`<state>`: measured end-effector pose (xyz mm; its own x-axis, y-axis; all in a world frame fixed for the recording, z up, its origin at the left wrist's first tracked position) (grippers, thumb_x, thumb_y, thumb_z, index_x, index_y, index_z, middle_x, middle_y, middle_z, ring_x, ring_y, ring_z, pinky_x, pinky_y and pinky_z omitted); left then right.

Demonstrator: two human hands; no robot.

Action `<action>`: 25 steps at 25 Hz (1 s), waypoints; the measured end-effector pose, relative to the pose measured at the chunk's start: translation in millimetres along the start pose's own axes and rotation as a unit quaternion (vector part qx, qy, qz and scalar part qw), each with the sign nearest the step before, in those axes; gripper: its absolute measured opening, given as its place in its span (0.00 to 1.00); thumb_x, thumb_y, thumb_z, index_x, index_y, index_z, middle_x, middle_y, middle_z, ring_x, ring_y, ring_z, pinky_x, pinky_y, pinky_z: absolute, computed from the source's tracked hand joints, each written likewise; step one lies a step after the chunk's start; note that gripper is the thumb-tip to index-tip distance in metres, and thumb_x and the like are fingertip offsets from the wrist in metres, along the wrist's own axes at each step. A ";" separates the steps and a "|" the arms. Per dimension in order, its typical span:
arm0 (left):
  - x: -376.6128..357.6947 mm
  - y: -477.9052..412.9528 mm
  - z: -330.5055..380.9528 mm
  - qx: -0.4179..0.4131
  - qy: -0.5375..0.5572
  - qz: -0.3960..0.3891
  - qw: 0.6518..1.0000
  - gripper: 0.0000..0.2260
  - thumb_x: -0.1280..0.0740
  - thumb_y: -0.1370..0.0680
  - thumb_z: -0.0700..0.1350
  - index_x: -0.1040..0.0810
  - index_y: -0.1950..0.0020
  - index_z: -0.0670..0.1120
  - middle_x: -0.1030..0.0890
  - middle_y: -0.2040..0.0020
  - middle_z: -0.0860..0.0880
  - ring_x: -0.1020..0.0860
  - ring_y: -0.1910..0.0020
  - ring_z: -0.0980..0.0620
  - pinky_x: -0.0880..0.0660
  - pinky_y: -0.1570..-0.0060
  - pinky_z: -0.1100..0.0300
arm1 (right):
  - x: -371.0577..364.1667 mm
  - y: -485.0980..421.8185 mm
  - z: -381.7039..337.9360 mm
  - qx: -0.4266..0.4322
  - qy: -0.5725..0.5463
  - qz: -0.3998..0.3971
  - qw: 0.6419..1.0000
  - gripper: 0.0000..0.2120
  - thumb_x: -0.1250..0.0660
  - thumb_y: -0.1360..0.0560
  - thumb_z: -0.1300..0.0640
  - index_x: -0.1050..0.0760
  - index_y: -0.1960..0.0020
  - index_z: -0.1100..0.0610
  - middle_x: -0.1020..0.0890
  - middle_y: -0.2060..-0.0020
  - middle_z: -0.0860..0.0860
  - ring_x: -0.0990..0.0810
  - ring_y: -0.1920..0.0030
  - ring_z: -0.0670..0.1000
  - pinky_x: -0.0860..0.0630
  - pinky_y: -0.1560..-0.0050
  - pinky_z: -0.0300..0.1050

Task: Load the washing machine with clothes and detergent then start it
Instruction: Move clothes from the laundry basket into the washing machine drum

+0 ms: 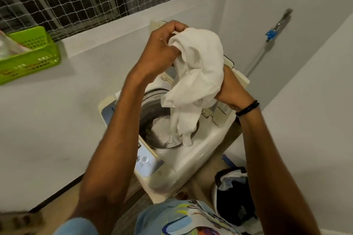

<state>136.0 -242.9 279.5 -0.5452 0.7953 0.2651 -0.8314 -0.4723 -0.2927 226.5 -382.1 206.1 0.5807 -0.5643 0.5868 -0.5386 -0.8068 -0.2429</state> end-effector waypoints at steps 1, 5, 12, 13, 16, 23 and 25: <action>11.8 -3.1 -8.6 0.008 -0.005 0.010 1.000 0.09 0.30 0.24 0.36 0.21 0.44 0.44 0.17 0.47 0.49 0.19 0.51 0.54 0.20 0.60 0.59 | -13.4 -12.3 0.1 -0.003 -0.006 -0.014 1.000 0.29 0.24 0.31 0.55 0.28 0.33 0.62 0.21 0.39 0.59 0.23 0.38 0.56 0.29 0.39 0.45; 44.5 -3.9 -78.6 0.077 -0.023 0.048 0.996 0.12 0.34 0.27 0.30 0.20 0.46 0.40 0.18 0.52 0.50 0.21 0.55 0.56 0.23 0.59 0.61 | -79.2 -43.9 27.3 -0.042 -0.041 -0.066 0.996 0.25 0.26 0.30 0.55 0.25 0.36 0.63 0.19 0.41 0.57 0.21 0.41 0.54 0.25 0.42 0.46; 41.4 28.9 -247.8 0.288 -0.102 0.026 0.952 0.14 0.32 0.25 0.41 0.21 0.39 0.43 0.18 0.43 0.44 0.21 0.44 0.46 0.25 0.42 0.51 | -176.7 -30.9 103.6 -0.179 -0.009 -0.142 0.973 0.36 0.26 0.29 0.56 0.38 0.26 0.58 0.27 0.31 0.56 0.28 0.32 0.57 0.32 0.39 0.42; 35.9 35.7 -268.8 0.317 -0.152 -0.014 0.936 0.17 0.32 0.25 0.41 0.22 0.37 0.43 0.19 0.40 0.43 0.21 0.41 0.44 0.24 0.40 0.50 | -184.3 -23.8 118.5 -0.208 0.014 -0.161 0.965 0.40 0.26 0.29 0.55 0.42 0.24 0.58 0.30 0.29 0.56 0.30 0.30 0.58 0.32 0.35 0.45; 12.1 65.7 -310.0 0.394 -0.266 -0.133 0.870 0.13 0.35 0.24 0.37 0.21 0.41 0.36 0.19 0.43 0.38 0.20 0.48 0.42 0.22 0.49 0.52 | -193.5 3.1 158.1 -0.261 0.104 -0.218 0.934 0.41 0.27 0.29 0.57 0.45 0.22 0.59 0.32 0.27 0.58 0.31 0.29 0.59 0.33 0.30 0.50; -46.4 95.0 -318.5 0.435 -0.151 -0.088 0.883 0.11 0.37 0.25 0.37 0.18 0.47 0.44 0.18 0.51 0.44 0.18 0.50 0.43 0.21 0.51 0.52 | -149.6 48.0 195.7 -0.312 0.002 -0.144 0.939 0.14 0.34 0.24 0.64 0.23 0.39 0.63 0.20 0.50 0.48 0.22 0.44 0.51 0.26 0.41 0.39; -84.9 97.0 -295.4 0.399 -0.112 -0.097 0.905 0.10 0.34 0.27 0.37 0.18 0.53 0.51 0.17 0.51 0.49 0.18 0.49 0.46 0.20 0.47 0.52 | -127.3 64.4 200.5 -0.325 -0.016 -0.097 0.941 0.12 0.35 0.24 0.64 0.22 0.41 0.64 0.19 0.50 0.51 0.22 0.47 0.52 0.26 0.46 0.37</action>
<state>133.4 -244.0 -42.7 -0.3139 0.8380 0.4463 -0.6784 -0.5268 0.5121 240.3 -397.2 -39.1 0.7185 -0.4314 0.5456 -0.6745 -0.6237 0.3950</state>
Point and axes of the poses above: each hand's wrist, its own y-axis away from the middle knuckle, its own x-axis out of the back of the hand, z = x × y, the point moved 7 cm from there along -y, towards the middle knuckle
